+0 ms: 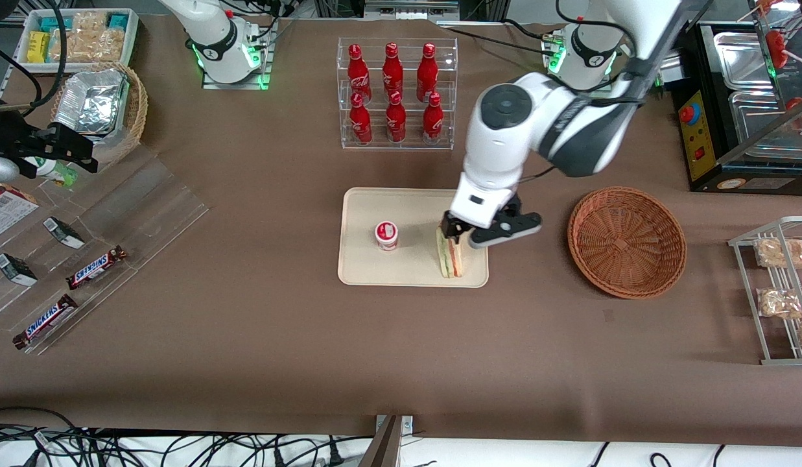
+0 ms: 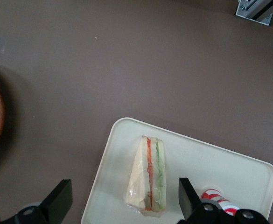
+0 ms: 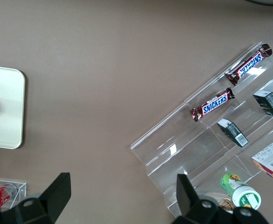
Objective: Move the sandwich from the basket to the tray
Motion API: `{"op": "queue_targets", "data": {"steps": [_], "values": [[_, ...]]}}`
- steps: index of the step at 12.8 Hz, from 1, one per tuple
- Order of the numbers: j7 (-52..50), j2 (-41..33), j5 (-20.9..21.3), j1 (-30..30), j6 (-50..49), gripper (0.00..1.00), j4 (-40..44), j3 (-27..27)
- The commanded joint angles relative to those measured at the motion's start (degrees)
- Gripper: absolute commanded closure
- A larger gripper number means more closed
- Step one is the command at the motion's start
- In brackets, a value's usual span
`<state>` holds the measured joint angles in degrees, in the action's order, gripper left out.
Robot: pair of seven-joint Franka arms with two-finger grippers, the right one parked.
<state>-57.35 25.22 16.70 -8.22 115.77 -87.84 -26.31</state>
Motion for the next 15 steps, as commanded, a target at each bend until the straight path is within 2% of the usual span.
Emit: {"op": "queue_targets", "data": {"steps": [1, 5, 8, 9, 12, 15], "values": [[10.13, 0.09, -6.13, 5.91, -9.31, 0.0, 8.36, -0.93], [25.75, -0.09, -9.66, 16.28, -18.63, 0.0, 13.13, -1.11], [39.21, -0.7, -10.72, 19.12, -24.17, 0.0, 15.68, 1.16], [42.82, -1.05, -10.98, 18.16, -25.75, 0.0, 15.77, 4.74], [52.66, -3.69, -17.12, 11.58, -27.88, 0.0, 15.86, 19.77], [59.71, -3.69, -17.58, 6.31, -30.16, 0.0, 15.24, 28.48]]}}
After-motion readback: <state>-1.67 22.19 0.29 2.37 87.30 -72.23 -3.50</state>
